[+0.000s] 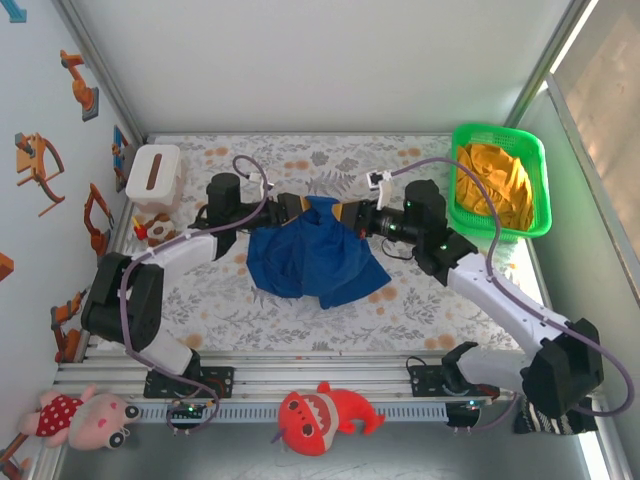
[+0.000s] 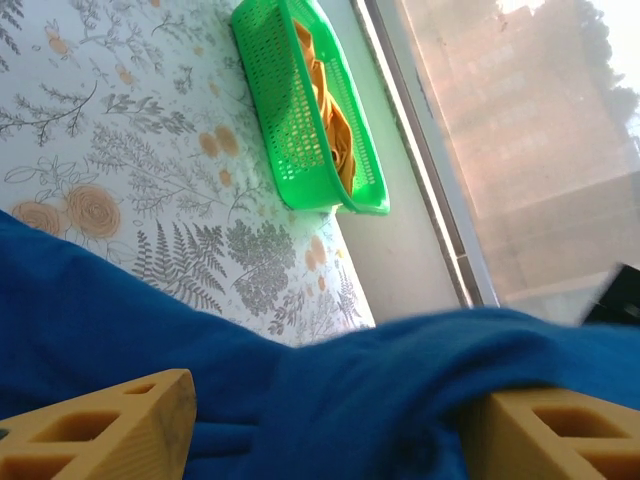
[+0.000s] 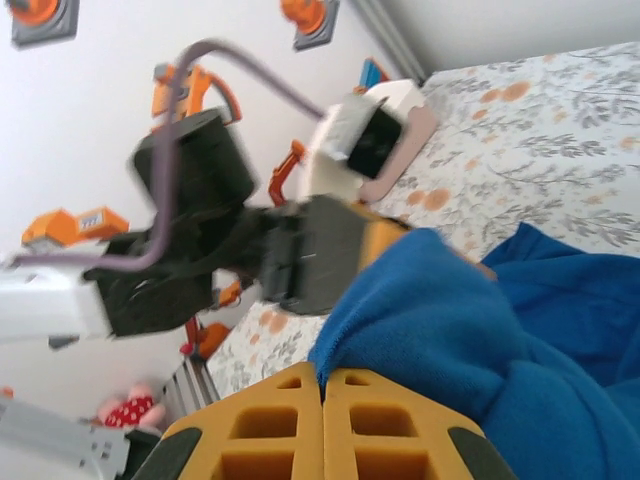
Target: Fold the inside-out t-shirt
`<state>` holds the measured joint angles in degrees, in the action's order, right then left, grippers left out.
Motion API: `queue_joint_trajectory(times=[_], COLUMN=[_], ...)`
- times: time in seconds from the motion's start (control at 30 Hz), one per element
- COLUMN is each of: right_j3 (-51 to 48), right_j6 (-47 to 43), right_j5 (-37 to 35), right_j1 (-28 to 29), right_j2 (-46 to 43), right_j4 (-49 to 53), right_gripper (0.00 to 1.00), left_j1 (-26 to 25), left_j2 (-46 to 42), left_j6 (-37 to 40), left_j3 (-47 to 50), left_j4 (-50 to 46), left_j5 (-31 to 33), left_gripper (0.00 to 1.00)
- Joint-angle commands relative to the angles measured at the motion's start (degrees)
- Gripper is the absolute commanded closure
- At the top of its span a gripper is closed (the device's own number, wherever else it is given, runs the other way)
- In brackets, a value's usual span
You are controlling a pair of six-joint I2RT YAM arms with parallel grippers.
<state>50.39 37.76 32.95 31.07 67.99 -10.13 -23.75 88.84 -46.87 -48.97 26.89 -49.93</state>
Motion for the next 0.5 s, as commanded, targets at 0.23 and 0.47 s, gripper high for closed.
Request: queue_joint_trajectory(times=[0.23, 0.47], right_j3=[-6.4, -7.0], right_j6=[11.3, 12.4], right_j5=[3.4, 2.9], right_j1=[-4.9, -4.9], right_j2=[2.5, 2.7], right_j4=[-17.5, -18.2], right_gripper=[1.00, 1.00], left_j1=[-4.8, -10.5], left_j2=[-15.4, -9.7], left_j6=[5.8, 9.3], left_j3=[2.9, -2.5], left_j4=[-6.5, -8.4], left_j5=[7.2, 7.3], left_gripper=[0.35, 0.54])
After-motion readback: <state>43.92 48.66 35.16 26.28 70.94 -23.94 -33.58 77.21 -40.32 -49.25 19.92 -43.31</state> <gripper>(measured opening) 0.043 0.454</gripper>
